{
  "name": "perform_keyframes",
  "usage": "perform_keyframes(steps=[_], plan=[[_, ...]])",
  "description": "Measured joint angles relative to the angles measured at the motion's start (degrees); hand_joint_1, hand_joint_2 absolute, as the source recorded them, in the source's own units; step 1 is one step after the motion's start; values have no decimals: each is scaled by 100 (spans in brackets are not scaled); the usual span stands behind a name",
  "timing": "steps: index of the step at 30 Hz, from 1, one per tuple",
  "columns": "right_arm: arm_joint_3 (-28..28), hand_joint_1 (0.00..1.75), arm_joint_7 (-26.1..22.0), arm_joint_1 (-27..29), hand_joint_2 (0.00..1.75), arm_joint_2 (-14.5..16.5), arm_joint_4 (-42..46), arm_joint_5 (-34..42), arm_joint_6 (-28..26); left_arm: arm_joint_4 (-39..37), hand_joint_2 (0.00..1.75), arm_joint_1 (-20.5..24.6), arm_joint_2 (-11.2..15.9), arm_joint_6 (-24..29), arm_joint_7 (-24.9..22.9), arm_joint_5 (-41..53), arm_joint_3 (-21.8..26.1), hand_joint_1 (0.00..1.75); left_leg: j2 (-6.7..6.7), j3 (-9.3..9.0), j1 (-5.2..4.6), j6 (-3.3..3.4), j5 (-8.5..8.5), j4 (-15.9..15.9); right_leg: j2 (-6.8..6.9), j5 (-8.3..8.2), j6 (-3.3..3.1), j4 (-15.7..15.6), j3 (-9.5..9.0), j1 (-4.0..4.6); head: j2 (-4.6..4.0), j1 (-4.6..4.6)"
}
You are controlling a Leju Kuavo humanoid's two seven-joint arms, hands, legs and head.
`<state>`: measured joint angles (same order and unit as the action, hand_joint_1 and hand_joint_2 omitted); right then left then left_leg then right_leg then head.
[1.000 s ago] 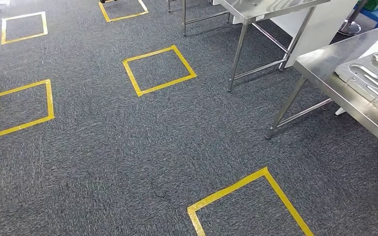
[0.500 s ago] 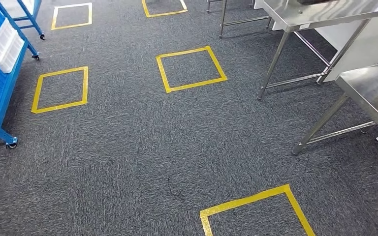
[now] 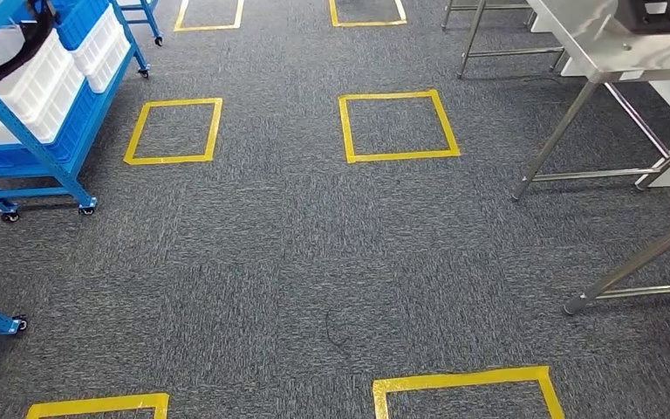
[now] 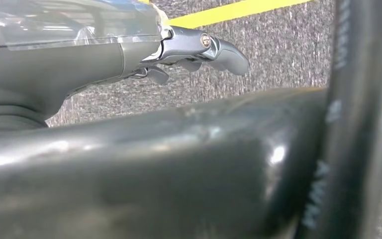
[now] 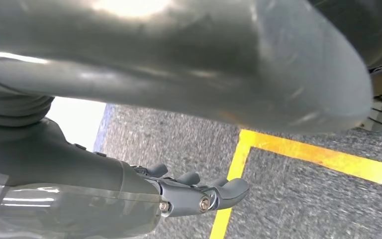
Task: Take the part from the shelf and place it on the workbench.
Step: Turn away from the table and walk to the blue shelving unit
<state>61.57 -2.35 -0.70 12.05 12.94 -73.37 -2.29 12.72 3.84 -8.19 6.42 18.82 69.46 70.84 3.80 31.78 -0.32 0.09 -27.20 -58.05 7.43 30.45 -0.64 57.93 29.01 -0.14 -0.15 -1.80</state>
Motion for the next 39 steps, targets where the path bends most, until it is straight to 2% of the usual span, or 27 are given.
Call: perform_keyframes(steps=[1, 3, 5, 6, 7, 8, 9, 10, 12, 14, 16, 17, 18, 20, 22, 23, 24, 25, 27, 29, 31, 32, 34, 36, 37, 38, 39], plan=[[5, 0, -3, -16, 0, -1, 0, -10, 0, -1, 0, -12, 2, 2, 0, 4, 1, 0, -63, -8, 15, 30, 22, 30, 13, 14, 31, 1, -18, -9, 0, -1], [13, 0, -8, -26, 0, -2, 0, -32, 2, -1, 0, -19, 5, 4, 2, 9, 2, 0, -193, -39, 50, 101, 78, 101, -228, 177, 85, 191, 42, -25, 0, -1], [20, 0, -10, -11, 0, -3, 0, -49, 5, -1, 0, 0, 5, 5, 4, 15, 2, 0, -329, -37, 62, 151, 112, 127, -584, 537, 105, 812, 338, -47, 0, 1], [23, 0, -9, -4, 0, -3, 0, -55, 8, 0, 0, 9, 7, 5, 5, 17, 2, 0, -404, -25, 57, 164, 118, 124, -668, 701, 108, 1190, 532, -54, 0, 1], [25, 0, -8, -1, 0, -3, 0, -60, 13, 0, 0, 14, 8, 5, 6, 21, 2, 0, -491, -21, 54, 166, 118, 120, -703, 772, 112, 1465, 684, -60, 0, 1], [26, 0, -7, 1, 0, -3, 0, -63, 18, 0, 0, 12, 10, 5, 7, 25, 2, 0, -582, -21, 52, 166, 117, 113, -718, 724, 116, 1557, 753, -65, 0, 1], [26, 0, -6, 2, 0, -3, 0, -66, 22, 0, 0, 8, 11, 5, 7, 30, 2, 0, -675, -28, 52, 160, 113, 103, -734, 561, 118, 1427, 717, -72, 0, 1], [27, 0, -5, 3, 0, -4, 0, -68, 26, 0, 0, 4, 13, 5, 7, 33, 2, 0, -766, -35, 54, 148, 106, 86, -789, 324, 118, 1114, 593, -85, 0, 1], [28, 0, -4, 11, 0, -5, 0, -71, 27, 0, 0, 5, 12, 5, 6, 36, 2, 0, -925, -16, 53, 102, 80, 29, -1058, -18, 103, 419, 308, -114, 0, 1], [30, 0, -3, 6, 0, -5, 0, -72, 28, 0, 0, 11, 12, 5, 6, 37, 1, 0, -1053, 36, 59, 26, 71, -5, -1213, -77, 68, 131, 200, -106, 0, 1], [30, 0, 1, -14, 0, -6, 0, -73, 28, 0, 0, -4, 15, 6, 7, 38, 0, 0, -1154, 68, 78, -58, 85, 8, -1100, -89, 5, 93, 185, -87, 0, 1], [30, 0, 3, -20, 0, -7, 0, -74, 28, 0, 0, -16, 16, 6, 7, 39, 0, 0, -1091, 84, 81, -88, 66, -20, -1034, -104, -36, 60, 164, -88, 0, 0], [30, 0, 4, -18, 0, -7, 0, -75, 28, 0, 0, -20, 18, 6, 7, 43, 0, 0, -953, 138, 81, -111, -8, -137, -958, -117, -81, 26, 143, -92, 0, 1], [31, 0, 5, -1, 0, -8, 0, -85, 30, 0, 0, -3, 19, 6, 7, 58, -1, 0, -598, 411, 84, -142, -317, -715, -784, -117, -149, -11, 112, -71, 0, 1], [31, 0, 5, 11, 0, -9, 0, -108, 29, 0, 0, 18, 19, 5, 6, 76, -1, 0, -460, 775, 101, -171, -606, -1438, -595, -95, -180, -8, 106, -36, 0, 0], [31, 0, 5, 10, 0, -10, 0, -121, 28, 0, 0, 14, 19, 5, 4, 82, -1, 0, -437, 855, 105, -178, -618, -1595, -508, -81, -182, -8, 99, -24, 0, 1], [31, 0, 4, 7, 0, -11, 0, -133, 27, 0, 0, 4, 20, 4, 2, 86, -1, 0, -415, 823, 107, -179, -524, -1535, -429, -66, -179, -7, 87, -18, 0, -1], [31, 0, 3, 2, 0, -11, 0, -140, 27, 0, 0, -8, 20, 4, -1, 90, -1, 0, -367, 664, 105, -168, -342, -1238, -355, -48, -171, -7, 63, -13, 0, -1], [31, 0, -2, -5, 0, -12, 0, -149, 29, 0, 0, -11, 22, 4, -5, 92, -1, 0, -101, 244, 70, -111, -24, -440, -217, -1, -134, -5, 4, 6, 0, -1], [31, 0, -8, -18, 0, -14, 0, -156, 33, 0, 0, 7, 24, 4, -9, 92, -1, 0, 70, 50, 18, -40, 64, -45, -106, 34, -83, -4, -33, 25, 0, 1], [31, 0, -10, -52, 0, -16, 0, -167, 45, 0, 0, 1, 34, 4, -21, 91, 1, 0, -39, 59, -6, 21, 70, -9, 1, 52, -30, -22, -65, 28, 0, 1], [31, 0, -8, -67, 0, -20, 0, -173, 53, 0, 0, -13, 39, 5, -27, 90, 1, 0, -106, 44, 1, 50, 89, 29, -20, 79, 0, -9, -85, 17, 0, 1], [31, 0, -6, -71, 0, -29, 0, -181, 72, 0, 0, -20, 44, 6, -38, 90, 2, 0, -238, -5, 35, 119, 139, 111, -290, 280, 48, 267, 8, -4, 0, 3], [34, 0, -5, -50, 0, -36, 0, -185, 87, 0, 0, -5, 45, 7, -45, 88, 2, 0, -371, -11, 49, 160, 162, 134, -621, 643, 65, 975, 361, -34, 0, 4], [37, 0, -4, -44, 0, -38, 0, -186, 94, 0, 0, 3, 47, 7, -46, 86, 2, 0, -451, -8, 48, 167, 166, 132, -686, 771, 74, 1339, 563, -44, 0, 4], [42, 0, -4, -40, 0, -40, 0, -186, 98, 0, 0, 7, 49, 8, -49, 83, 3, 0, -537, -12, 48, 167, 164, 129, -712, 794, 82, 1560, 705, -54, 0, 4], [46, 0, -3, -38, 0, -42, 0, -186, 100, 0, 0, 6, 50, 8, -51, 80, 5, 0, -630, -21, 49, 161, 160, 123, -726, 692, 89, 1576, 755, -67, 0, 4]])
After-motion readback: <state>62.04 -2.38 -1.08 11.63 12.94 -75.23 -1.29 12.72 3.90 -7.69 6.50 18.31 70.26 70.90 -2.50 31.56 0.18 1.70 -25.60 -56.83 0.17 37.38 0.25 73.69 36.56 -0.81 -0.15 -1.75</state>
